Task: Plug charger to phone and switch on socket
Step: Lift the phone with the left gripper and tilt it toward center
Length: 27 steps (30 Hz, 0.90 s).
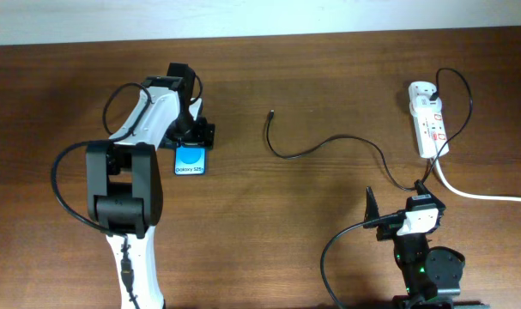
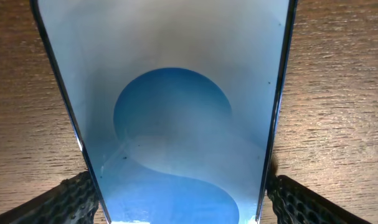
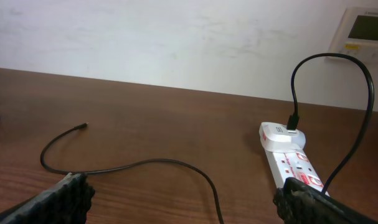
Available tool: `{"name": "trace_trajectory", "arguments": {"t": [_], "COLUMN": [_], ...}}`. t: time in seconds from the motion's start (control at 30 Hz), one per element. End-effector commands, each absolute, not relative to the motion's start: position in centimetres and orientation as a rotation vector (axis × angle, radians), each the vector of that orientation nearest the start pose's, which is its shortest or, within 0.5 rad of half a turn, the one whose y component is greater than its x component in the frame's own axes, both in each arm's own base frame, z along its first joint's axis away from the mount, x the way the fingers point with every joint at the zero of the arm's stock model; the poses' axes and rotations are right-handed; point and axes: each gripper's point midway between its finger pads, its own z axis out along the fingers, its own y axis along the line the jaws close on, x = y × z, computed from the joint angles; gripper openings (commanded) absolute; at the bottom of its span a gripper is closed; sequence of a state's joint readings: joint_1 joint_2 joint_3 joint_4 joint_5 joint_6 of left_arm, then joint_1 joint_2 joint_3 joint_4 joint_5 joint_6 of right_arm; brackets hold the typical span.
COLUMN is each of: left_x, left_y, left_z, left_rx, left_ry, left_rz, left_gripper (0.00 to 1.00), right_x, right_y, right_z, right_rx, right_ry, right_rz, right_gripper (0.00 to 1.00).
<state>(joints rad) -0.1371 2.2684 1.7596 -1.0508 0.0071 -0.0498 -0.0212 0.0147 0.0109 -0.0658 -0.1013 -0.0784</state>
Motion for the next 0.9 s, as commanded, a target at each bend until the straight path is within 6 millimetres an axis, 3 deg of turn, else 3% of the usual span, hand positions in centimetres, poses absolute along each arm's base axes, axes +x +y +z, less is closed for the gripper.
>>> {"name": "trace_trajectory", "arguments": {"t": [0.0, 0.27, 0.5, 0.77, 0.87], "left_x": [43.05, 43.05, 43.04, 43.14, 43.43], "left_y": [-6.70, -6.79, -6.76, -6.75, -6.81], "left_z": [-0.23, -0.23, -0.23, -0.23, -0.23], "left_rx": [0.110, -0.152, -0.280, -0.293, -0.157], "left_ry": [3.140, 3.138, 3.130, 3.124, 3.122], "left_rz": [-0.006, -0.006, -0.006, -0.005, -0.010], "left_gripper": [0.92, 0.91, 0.91, 0.89, 0.90], "right_x": [24.56, 24.56, 24.56, 24.56, 24.56], "right_y": [1.40, 1.40, 1.40, 1.40, 1.40], "right_z": [15.74, 15.74, 15.74, 15.74, 15.74], "right_rx": [-0.124, -0.124, -0.124, -0.124, -0.124], "right_ry": [1.638, 1.638, 1.638, 1.638, 1.638], "right_rz": [0.018, 0.018, 0.018, 0.018, 0.018], "right_gripper": [0.98, 0.98, 0.98, 0.98, 0.98]}}
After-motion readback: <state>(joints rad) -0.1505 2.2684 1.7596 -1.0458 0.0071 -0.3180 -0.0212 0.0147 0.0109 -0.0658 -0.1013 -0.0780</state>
